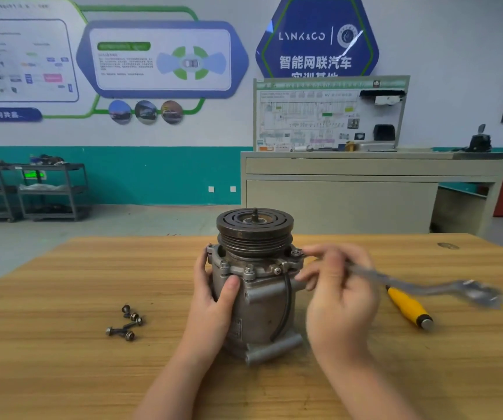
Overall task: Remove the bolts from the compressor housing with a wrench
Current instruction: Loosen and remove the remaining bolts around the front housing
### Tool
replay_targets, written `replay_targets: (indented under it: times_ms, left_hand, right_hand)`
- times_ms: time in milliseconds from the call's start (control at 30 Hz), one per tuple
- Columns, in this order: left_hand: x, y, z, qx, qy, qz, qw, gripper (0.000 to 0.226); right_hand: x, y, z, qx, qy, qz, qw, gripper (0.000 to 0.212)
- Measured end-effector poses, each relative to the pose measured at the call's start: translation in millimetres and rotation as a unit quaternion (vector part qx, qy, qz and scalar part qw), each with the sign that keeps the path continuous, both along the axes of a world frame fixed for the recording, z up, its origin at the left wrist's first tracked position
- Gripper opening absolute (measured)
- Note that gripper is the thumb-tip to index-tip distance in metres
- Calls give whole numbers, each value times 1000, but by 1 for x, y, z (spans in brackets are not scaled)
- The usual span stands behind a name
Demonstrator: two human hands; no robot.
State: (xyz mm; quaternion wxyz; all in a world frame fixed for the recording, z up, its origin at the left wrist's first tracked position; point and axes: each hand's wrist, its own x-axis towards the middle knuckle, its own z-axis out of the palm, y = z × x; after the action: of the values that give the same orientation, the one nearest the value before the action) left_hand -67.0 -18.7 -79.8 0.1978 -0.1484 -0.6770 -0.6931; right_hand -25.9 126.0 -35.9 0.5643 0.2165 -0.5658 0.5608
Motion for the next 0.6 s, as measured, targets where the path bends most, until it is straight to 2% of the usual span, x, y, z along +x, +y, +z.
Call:
replay_targets:
  times_ms: [67, 133, 167, 233, 300, 333, 433, 467, 500, 600]
  left_hand:
    - [1, 0, 1, -3, 1, 2, 1000, 64]
    - [0, 1, 0, -2, 4, 3, 1000, 61]
    - [0, 1, 0, -2, 5, 3, 1000, 62]
    - [0, 1, 0, -7, 8, 0, 1000, 72]
    - [-1, 1, -1, -9, 7, 0, 1000, 76]
    - [-2, 1, -1, -9, 8, -1, 1000, 76]
    - [-5, 0, -3, -13, 17, 3, 1000, 76]
    - [-5, 0, -3, -13, 18, 4, 1000, 75]
    - [-5, 0, -3, -14, 18, 5, 1000, 75]
    - [-4, 0, -2, -19, 18, 8, 1000, 75]
  right_hand:
    - [-10, 3, 9, -191, -55, 136, 971, 24]
    - [-31, 18, 24, -302, -172, 225, 910, 25]
    - [-42, 26, 34, -319, -251, 279, 870, 26]
    - [-59, 38, 49, -279, -407, 376, 784, 26]
    - [-67, 46, 59, -213, -485, 435, 728, 27]
    - [-67, 49, 63, -204, -486, 459, 715, 28]
    - [-55, 60, 74, -252, -404, 526, 705, 27]
    - [-48, 62, 75, -263, -374, 533, 712, 27]
    - [-42, 63, 74, -264, -347, 518, 735, 27]
    - [-25, 56, 62, -217, -265, 361, 867, 25]
